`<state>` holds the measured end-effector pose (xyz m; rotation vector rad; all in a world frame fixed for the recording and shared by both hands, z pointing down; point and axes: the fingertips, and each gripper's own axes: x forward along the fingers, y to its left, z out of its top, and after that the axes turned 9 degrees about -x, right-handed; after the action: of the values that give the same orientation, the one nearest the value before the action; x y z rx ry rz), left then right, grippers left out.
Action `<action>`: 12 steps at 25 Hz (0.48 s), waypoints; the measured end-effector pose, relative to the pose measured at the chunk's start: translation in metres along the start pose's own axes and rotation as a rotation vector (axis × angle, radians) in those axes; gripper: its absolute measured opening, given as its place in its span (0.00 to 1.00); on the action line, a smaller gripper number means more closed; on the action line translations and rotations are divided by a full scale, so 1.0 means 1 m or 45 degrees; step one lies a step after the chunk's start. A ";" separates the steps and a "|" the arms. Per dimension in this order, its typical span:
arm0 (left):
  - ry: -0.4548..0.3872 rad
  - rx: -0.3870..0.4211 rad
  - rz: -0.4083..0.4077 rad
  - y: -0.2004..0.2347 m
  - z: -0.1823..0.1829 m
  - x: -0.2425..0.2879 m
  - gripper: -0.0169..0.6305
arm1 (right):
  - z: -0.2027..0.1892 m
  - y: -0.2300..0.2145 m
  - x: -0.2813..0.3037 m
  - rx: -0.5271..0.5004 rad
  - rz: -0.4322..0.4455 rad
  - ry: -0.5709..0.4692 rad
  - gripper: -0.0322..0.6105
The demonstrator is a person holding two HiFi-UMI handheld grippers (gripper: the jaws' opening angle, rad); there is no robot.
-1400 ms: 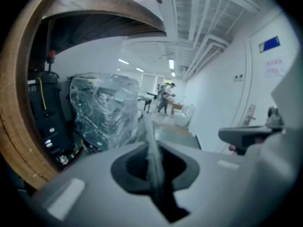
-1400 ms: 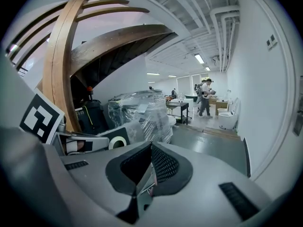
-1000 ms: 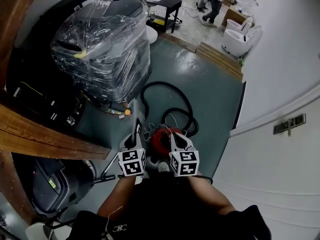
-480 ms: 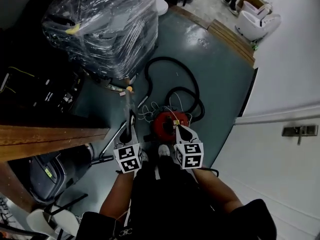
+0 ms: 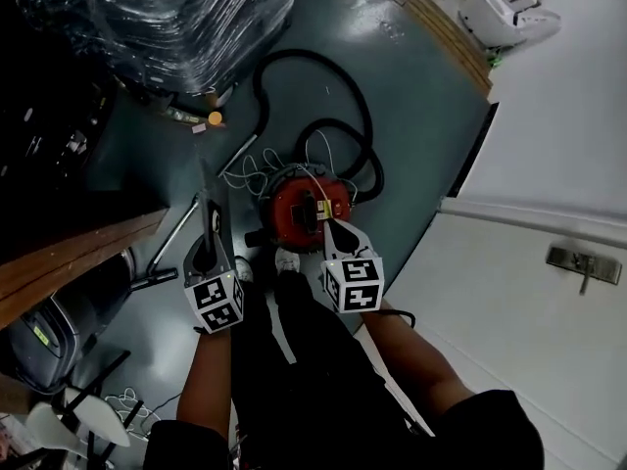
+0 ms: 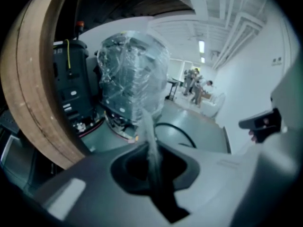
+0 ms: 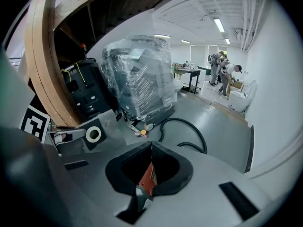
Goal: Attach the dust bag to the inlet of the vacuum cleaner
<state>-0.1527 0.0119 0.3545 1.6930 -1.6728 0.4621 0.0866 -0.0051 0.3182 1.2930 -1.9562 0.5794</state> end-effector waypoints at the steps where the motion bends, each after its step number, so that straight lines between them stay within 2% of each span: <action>1: 0.012 -0.002 0.005 0.003 -0.010 0.007 0.06 | -0.007 0.000 0.008 -0.009 0.002 0.015 0.05; 12: 0.090 0.037 -0.009 0.020 -0.112 0.076 0.06 | -0.089 0.001 0.093 -0.005 0.023 0.145 0.05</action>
<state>-0.1397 0.0358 0.4889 1.6836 -1.6161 0.5386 0.0905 0.0010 0.4467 1.2145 -1.8768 0.6440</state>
